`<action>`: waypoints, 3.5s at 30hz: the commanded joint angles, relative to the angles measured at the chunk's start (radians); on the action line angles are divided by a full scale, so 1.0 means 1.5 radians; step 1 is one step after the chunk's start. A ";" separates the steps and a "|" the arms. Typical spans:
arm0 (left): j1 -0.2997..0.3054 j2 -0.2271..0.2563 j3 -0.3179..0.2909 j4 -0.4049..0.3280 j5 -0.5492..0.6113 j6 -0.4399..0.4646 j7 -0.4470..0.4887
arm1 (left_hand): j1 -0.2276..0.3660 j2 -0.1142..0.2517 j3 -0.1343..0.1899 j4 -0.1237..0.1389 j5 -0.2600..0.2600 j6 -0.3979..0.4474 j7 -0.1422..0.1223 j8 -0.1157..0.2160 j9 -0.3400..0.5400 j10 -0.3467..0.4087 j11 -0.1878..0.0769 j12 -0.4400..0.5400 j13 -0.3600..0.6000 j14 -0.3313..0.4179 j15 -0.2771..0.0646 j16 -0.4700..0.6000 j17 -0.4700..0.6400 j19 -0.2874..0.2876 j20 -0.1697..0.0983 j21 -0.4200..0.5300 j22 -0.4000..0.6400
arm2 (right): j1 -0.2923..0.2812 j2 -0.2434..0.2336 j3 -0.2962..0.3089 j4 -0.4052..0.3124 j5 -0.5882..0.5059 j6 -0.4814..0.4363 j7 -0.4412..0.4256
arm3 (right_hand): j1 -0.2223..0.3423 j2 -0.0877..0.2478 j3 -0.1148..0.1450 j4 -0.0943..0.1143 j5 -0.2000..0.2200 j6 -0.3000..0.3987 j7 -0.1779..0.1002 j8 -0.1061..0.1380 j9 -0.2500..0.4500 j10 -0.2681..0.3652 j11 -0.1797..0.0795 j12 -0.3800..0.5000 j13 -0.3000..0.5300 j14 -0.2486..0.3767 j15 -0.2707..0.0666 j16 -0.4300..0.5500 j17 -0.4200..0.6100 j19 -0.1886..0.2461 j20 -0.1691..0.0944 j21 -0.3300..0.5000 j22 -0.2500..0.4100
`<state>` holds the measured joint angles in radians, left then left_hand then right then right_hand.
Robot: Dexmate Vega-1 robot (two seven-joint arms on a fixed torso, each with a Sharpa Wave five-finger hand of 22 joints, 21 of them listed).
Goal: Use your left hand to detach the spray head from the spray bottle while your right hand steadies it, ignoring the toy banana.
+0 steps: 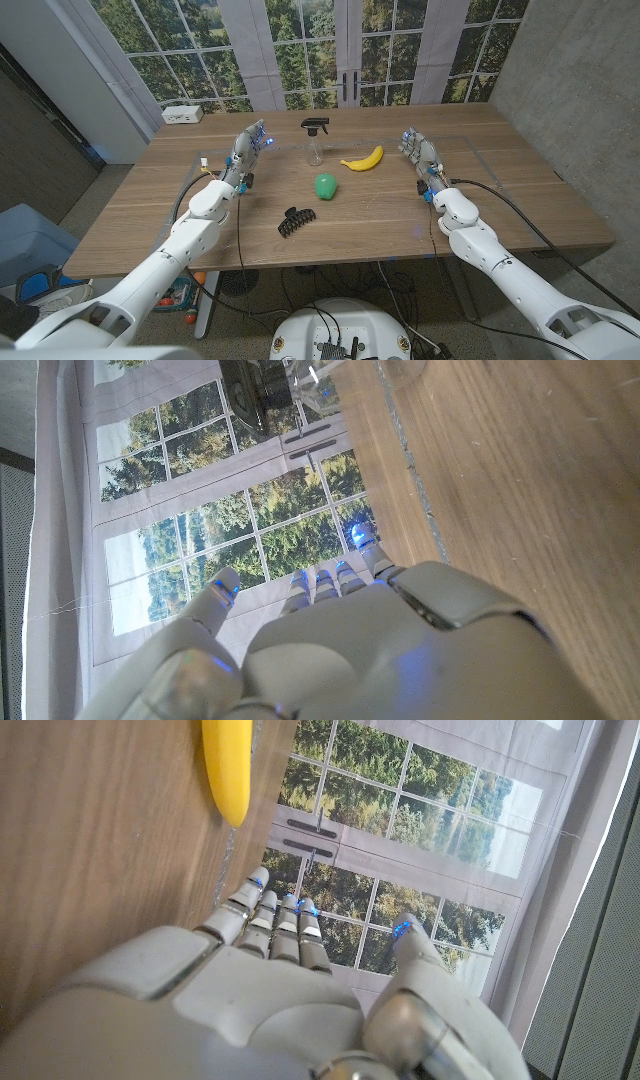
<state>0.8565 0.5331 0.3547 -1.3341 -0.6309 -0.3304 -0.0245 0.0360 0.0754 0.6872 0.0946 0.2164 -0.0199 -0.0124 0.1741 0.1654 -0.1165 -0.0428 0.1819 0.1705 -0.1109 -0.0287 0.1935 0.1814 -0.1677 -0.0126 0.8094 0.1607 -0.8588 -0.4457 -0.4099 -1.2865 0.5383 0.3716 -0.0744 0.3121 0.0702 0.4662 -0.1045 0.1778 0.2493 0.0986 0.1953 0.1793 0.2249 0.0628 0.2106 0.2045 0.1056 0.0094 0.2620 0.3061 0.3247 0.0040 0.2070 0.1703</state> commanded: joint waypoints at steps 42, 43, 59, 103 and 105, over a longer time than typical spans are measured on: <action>0.029 0.023 -0.008 -0.041 0.004 -0.002 0.002 | 0.003 0.016 -0.001 -0.017 0.006 -0.004 0.000 0.004 0.003 -0.003 -0.004 0.003 0.002 0.005 -0.003 0.001 -0.001 0.010 0.005 -0.012 0.004 | 0.102 -0.029 -0.117 -0.013 -0.225 -0.073 -0.031 | 0.139 -0.090 0.008 -0.060 0.016 -0.043 0.007 0.004 0.006 -0.024 -0.010 -0.005 0.004 0.010 0.003 -0.020 -0.029 0.045 -0.010 0.003 0.002; 0.029 0.023 -0.008 -0.041 0.003 -0.003 0.001 | 0.003 0.016 -0.001 -0.017 0.006 -0.004 0.000 0.004 0.003 -0.003 -0.005 0.003 0.002 0.005 -0.004 0.001 -0.001 0.010 0.005 -0.012 0.004 | 0.104 -0.026 -0.119 -0.009 -0.227 -0.069 -0.031 | 0.146 -0.097 0.007 -0.059 0.019 -0.040 0.008 0.006 0.006 -0.023 -0.009 -0.005 0.004 0.011 0.003 -0.020 -0.030 0.051 -0.010 0.004 0.002; 0.034 0.025 -0.013 -0.041 0.000 -0.011 -0.003 | 0.003 0.016 -0.001 -0.020 0.006 -0.005 0.001 0.004 0.003 -0.001 -0.003 0.004 0.002 0.008 -0.003 0.001 -0.001 0.016 0.005 -0.017 0.004 | 0.135 0.005 -0.151 0.030 -0.292 -0.057 -0.066 | 0.164 -0.136 -0.011 -0.044 0.033 -0.010 0.013 0.015 0.007 0.004 -0.006 0.004 0.006 0.029 0.001 -0.022 -0.042 0.060 -0.004 -0.002 0.002; 0.068 0.034 -0.027 -0.077 0.003 -0.027 0.015 | 0.000 0.015 -0.004 -0.024 0.007 -0.007 0.001 0.004 0.003 -0.001 -0.004 0.003 0.001 0.009 -0.003 -0.001 -0.001 0.025 0.010 -0.033 0.004 | 0.228 0.077 -0.228 0.181 -0.349 -0.020 -0.042 | 0.207 -0.138 -0.015 -0.042 0.065 -0.008 0.000 0.012 0.008 0.005 -0.017 0.003 0.010 0.035 -0.007 -0.021 -0.047 0.061 -0.003 -0.004 0.004; 0.069 0.034 -0.027 -0.079 0.003 -0.027 0.015 | -0.001 0.015 -0.004 -0.025 0.007 -0.008 0.001 0.004 0.003 -0.001 -0.005 0.003 0.001 0.009 -0.003 -0.001 -0.001 0.026 0.010 -0.034 0.004 | 0.232 0.081 -0.231 0.189 -0.350 -0.016 -0.040 | 0.208 -0.138 -0.016 -0.042 0.066 -0.007 0.000 0.012 0.008 0.006 -0.017 0.003 0.011 0.035 -0.008 -0.022 -0.047 0.061 -0.003 -0.004 0.004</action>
<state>0.9510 0.5802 0.3188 -1.4429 -0.6279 -0.3640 -0.0046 0.0360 0.0753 0.6802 0.0628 0.2234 -0.0233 -0.0089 0.1740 0.1651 -0.1165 -0.0428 0.1819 0.1700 -0.0980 -0.0340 0.1934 0.1772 -0.1315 0.0054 0.7602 0.1656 -0.5421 -0.3521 -0.7307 -1.0636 0.0286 0.3238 -0.1436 0.6175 -0.1326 0.4484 -0.1682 0.2670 0.2356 0.1013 0.2110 0.1885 0.2288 0.0405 0.2157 0.2165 0.1521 0.0015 0.2234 0.2323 0.4124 0.0016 0.1995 0.1748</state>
